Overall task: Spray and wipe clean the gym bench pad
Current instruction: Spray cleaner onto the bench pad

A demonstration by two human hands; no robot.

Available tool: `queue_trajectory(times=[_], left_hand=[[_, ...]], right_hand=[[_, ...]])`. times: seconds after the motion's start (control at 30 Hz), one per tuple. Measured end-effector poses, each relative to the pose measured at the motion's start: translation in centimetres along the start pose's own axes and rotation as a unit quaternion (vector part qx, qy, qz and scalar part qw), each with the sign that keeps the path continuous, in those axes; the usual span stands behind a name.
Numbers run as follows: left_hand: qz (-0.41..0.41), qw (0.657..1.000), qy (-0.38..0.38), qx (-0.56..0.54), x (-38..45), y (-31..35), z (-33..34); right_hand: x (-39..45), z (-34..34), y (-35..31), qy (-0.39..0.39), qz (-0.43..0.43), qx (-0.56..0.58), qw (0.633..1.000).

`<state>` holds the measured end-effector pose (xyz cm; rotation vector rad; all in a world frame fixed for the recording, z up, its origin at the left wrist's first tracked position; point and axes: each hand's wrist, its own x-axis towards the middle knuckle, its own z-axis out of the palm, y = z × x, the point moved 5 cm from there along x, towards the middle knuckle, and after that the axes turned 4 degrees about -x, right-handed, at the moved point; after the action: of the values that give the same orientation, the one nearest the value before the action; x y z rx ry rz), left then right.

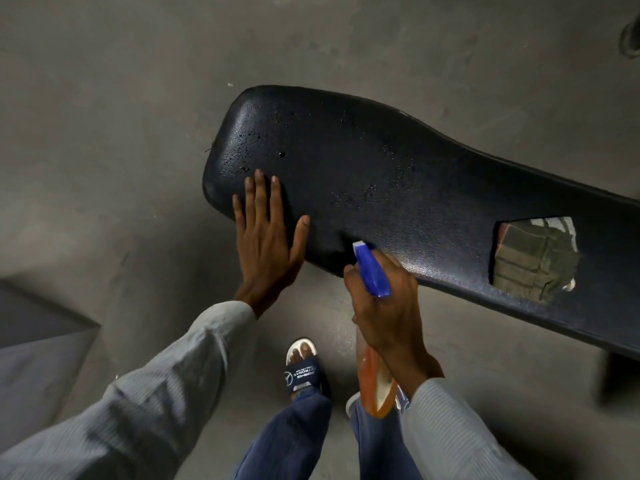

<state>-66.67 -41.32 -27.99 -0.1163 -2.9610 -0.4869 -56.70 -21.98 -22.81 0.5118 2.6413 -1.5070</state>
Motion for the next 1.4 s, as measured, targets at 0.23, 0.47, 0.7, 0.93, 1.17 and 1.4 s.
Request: queue_trajectory(times=[0.23, 0.47, 0.7, 0.93, 1.17, 1.4], left_hand=[[-0.026, 0.999, 0.008, -0.02, -0.6, 0.6, 0.2], [0.033, 0.999, -0.016, -0.029, -0.3, 4.9, 1.4], [0.082, 0.996, -0.023, -0.041, 0.6, 10.2, 2.2], [0.214, 0.972, -0.1, -0.012, -1.4, 15.6, 5.5], [0.127, 0.991, -0.036, -0.026, -0.1, 11.3, 2.4], [-0.025, 1.0, 0.001, 0.009, -1.2, 2.5, 0.8]], right_hand=[[-1.3, -0.3, 1.4, -0.002, 0.001, -0.01, 1.0], [-1.3, -4.6, 4.5, 0.059, 0.038, -0.002, 0.998], [-1.7, -8.2, 7.2, 0.114, 0.054, -0.007, 0.992], [-3.0, -9.0, 7.9, 0.134, 0.063, 0.007, 0.989], [-1.9, -6.1, 5.2, 0.076, 0.051, 0.042, 0.995], [2.2, -2.0, 0.1, 0.021, -0.004, 0.032, 0.999]])
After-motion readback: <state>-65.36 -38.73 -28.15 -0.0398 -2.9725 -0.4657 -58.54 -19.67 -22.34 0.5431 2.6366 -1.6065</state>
